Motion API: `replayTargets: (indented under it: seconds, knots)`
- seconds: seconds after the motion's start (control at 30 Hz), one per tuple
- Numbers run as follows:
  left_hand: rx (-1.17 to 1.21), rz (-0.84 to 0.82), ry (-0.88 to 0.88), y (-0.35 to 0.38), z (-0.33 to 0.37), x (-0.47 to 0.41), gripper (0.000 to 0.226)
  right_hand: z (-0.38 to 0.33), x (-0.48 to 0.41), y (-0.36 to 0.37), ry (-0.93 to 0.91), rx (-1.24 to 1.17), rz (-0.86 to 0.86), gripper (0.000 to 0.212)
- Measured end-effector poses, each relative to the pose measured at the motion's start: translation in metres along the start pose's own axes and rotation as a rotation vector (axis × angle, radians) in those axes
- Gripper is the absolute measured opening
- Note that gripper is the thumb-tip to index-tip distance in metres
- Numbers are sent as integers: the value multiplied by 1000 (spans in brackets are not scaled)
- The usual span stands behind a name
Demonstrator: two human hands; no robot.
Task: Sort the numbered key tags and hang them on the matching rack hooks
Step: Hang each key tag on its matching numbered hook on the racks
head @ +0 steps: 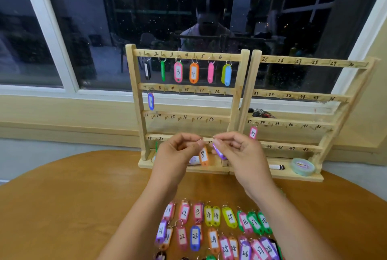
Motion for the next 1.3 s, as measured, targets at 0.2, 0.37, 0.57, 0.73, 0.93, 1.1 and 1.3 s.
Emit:
replayTargets:
  seconds: [0.2, 0.37, 0.57, 0.73, 0.93, 1.1, 1.3]
  knots:
    - [33, 100, 37, -35, 17, -12, 9, -56, -47, 43, -264, 193, 85, 7]
    - [50, 140, 68, -51, 26, -16, 6, -97, -74, 84, -425, 289, 108, 5]
    - [26, 146, 77, -55, 29, -15, 10, -103, -97, 111, -466, 422, 154, 9]
    - [21, 157, 71, -54, 30, -13, 10, -106, -101, 115, -474, 541, 191, 6]
    - [15, 161, 70, -56, 30, -12, 10, -106, -99, 119, -467, 702, 177, 8]
    - [-4, 174, 96, -60, 33, -15, 6, -105, -94, 119, -482, 814, 98, 26]
    - [-56, 235, 147, -69, 47, -21, 8, -86, -70, 86, -429, 736, 12, 29]
Point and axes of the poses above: each hand's wrist, its own x-axis away from the middle knuckle, its own y-axis out of the palm, z = x × y, the point moved 8 cm from there along -x, towards the middle knuckle, and after that the axes turned 4 degrees about x, right-handed, at the moved point
